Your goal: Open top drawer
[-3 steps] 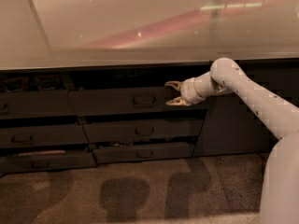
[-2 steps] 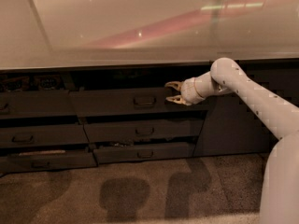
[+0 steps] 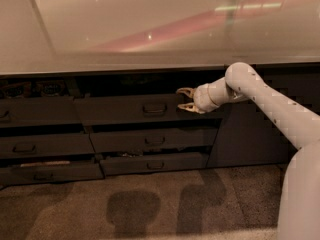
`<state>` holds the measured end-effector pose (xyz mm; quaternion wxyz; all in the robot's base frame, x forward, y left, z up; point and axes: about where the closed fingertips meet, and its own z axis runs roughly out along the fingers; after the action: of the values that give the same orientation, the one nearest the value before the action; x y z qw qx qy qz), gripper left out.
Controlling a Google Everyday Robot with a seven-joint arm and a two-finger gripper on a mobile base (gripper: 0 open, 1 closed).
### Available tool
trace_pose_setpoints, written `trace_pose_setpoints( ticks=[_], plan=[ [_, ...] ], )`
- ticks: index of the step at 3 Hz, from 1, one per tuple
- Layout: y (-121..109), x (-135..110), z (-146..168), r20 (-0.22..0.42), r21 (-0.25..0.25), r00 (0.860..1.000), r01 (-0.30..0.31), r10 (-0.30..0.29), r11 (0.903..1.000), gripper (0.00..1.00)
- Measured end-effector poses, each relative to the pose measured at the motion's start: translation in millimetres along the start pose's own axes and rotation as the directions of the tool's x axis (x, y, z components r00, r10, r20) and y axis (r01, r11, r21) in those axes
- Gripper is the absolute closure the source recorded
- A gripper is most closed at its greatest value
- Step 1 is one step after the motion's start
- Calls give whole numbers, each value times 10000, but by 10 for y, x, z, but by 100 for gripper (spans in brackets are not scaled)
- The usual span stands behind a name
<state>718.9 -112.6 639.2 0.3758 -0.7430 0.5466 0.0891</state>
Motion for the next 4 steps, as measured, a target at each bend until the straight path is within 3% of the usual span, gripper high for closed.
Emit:
trace_pose_setpoints(
  ticks=[3,4],
  plan=[
    [-100,-118,-154,-3,4,10000,7,-7,10000,100],
    [-121,-167,-304,-190,331,9986,500,-493,9982,100]
  ],
)
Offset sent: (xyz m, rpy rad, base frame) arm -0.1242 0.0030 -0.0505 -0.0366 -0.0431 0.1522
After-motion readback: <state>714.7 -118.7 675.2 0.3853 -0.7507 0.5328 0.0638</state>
